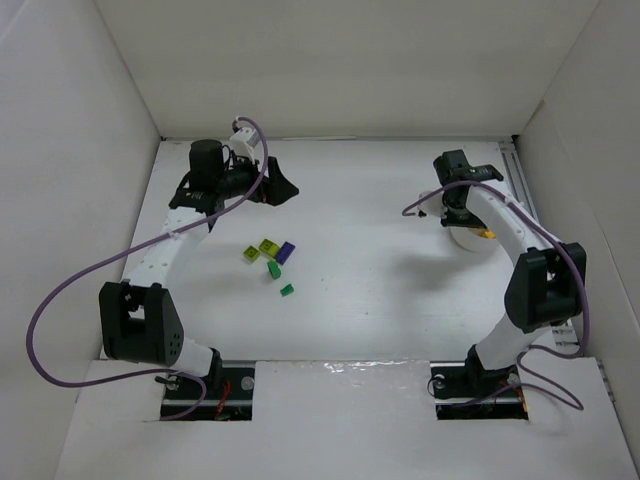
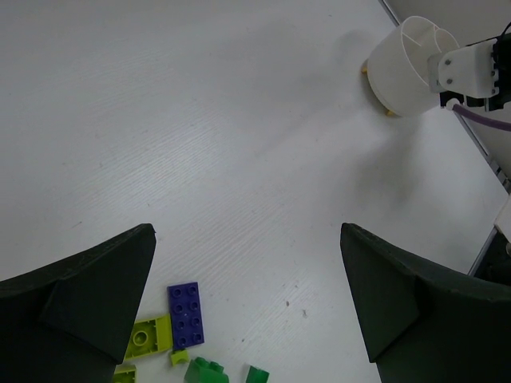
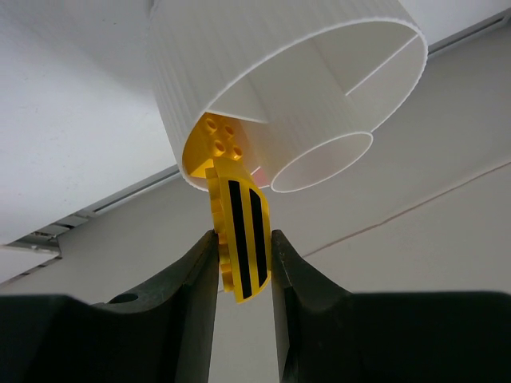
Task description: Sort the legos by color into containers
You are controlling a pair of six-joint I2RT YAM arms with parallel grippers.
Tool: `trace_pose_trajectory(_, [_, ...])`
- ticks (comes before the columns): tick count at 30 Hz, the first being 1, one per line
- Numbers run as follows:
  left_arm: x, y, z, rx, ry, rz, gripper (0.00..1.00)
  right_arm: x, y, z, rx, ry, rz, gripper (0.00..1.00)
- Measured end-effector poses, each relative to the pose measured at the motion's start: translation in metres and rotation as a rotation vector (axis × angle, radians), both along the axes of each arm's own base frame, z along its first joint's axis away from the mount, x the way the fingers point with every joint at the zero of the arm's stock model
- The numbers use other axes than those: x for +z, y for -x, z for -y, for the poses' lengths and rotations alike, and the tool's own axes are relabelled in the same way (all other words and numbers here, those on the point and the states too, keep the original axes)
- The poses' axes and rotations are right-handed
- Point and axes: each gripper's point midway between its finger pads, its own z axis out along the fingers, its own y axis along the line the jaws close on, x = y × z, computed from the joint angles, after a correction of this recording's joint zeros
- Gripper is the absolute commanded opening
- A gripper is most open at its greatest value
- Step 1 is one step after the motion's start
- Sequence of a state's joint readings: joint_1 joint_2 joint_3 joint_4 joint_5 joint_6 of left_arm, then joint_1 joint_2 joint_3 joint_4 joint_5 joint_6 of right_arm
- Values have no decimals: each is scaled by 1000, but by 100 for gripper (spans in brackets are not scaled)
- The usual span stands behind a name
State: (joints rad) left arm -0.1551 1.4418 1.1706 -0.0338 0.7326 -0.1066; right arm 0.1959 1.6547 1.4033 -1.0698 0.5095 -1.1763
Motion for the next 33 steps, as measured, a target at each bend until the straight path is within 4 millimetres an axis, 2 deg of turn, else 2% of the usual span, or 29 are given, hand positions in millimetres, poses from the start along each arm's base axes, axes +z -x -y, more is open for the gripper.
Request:
trace_pose_trajectory(11, [-2,0,-1,3,-1,-5,100,-7,1,1,-7,30,-22,16])
trace_pose_trajectory(20, [-6,1,-1,4,3,-14,100,-9,1,4,-15,54,-30,24])
trace_pose_trajectory(28, [-6,1,-1,4,3,-14,100,-12,3,7,-20,82,-45,27])
trace_pose_trajectory(33, [-6,1,-1,4,3,-14,100,-12,4,7,-22,91,-42,35])
